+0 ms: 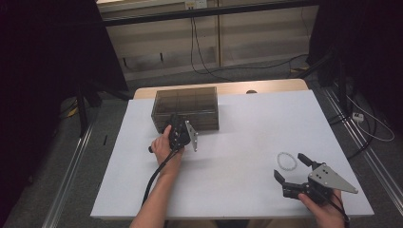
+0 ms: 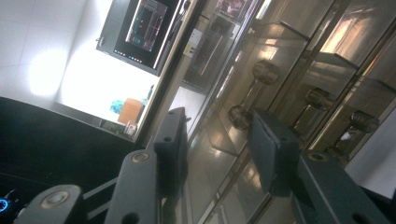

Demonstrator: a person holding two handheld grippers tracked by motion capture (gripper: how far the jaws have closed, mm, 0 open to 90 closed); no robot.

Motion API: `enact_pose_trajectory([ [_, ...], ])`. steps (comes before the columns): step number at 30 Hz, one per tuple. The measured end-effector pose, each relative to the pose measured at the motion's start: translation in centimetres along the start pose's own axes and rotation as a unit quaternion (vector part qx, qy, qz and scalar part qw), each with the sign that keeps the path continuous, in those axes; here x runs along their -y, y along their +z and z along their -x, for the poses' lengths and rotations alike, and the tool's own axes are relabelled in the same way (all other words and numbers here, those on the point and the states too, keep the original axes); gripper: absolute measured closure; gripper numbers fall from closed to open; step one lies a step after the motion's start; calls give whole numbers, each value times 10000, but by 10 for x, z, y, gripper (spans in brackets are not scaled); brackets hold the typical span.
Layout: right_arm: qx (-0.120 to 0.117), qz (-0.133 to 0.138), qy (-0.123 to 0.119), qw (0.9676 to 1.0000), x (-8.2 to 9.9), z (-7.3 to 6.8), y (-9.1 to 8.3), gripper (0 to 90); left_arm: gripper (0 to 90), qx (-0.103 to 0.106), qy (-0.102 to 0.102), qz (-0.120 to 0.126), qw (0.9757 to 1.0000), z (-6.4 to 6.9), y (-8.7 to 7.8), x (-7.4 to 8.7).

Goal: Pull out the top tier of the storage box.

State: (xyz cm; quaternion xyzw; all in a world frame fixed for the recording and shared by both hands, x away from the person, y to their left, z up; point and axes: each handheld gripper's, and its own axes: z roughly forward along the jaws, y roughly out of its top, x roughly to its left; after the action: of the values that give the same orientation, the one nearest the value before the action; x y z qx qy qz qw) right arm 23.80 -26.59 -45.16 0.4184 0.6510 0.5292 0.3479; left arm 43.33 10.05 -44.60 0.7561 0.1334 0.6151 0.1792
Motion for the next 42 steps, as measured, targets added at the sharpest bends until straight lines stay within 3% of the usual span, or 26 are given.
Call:
enact_pose_trajectory([
  [11,-12,1,-7,10000,0,0,0,30,679,70,13,-10,10000,3,-4,-2],
  [12,-3,-3,-2,10000,0,0,0,30,690,56,83,-43,9999,2,-5,-2],
  [13,-2,-3,-5,10000,0,0,0,30,711,82,75,-59,9999,2,-6,-2],
  [14,-22,2,-4,10000,0,0,0,30,724,93,-60,17,9999,4,-6,-2],
  [19,-20,-19,-19,10000,0,-1,0,30,811,199,8,9,9998,3,-7,-1],
  [21,-28,-17,-13,10000,0,-1,0,30,886,185,-111,153,9997,4,-8,-1],
  [22,-28,-13,-28,10000,0,-1,0,30,891,19,-155,369,9992,-3,-11,-6],
  [24,-25,-19,-20,10000,0,-1,0,30,887,47,-164,395,9991,-8,-11,-9],
  [26,-32,-28,-26,10000,0,-1,1,30,846,17,48,375,9993,-13,-11,-12],
  [30,-42,-8,-44,10000,0,-2,0,30,751,133,125,270,9995,-8,-12,-6],
  [31,-46,-5,-44,10000,0,-2,0,30,733,162,300,165,9993,-5,-13,-4],
  [33,-39,-22,-26,10000,0,-2,0,30,694,142,387,105,9991,-2,-14,-2],
  [42,-40,-23,-34,10000,0,-2,0,30,668,219,458,-13,9987,3,-8,3],
])
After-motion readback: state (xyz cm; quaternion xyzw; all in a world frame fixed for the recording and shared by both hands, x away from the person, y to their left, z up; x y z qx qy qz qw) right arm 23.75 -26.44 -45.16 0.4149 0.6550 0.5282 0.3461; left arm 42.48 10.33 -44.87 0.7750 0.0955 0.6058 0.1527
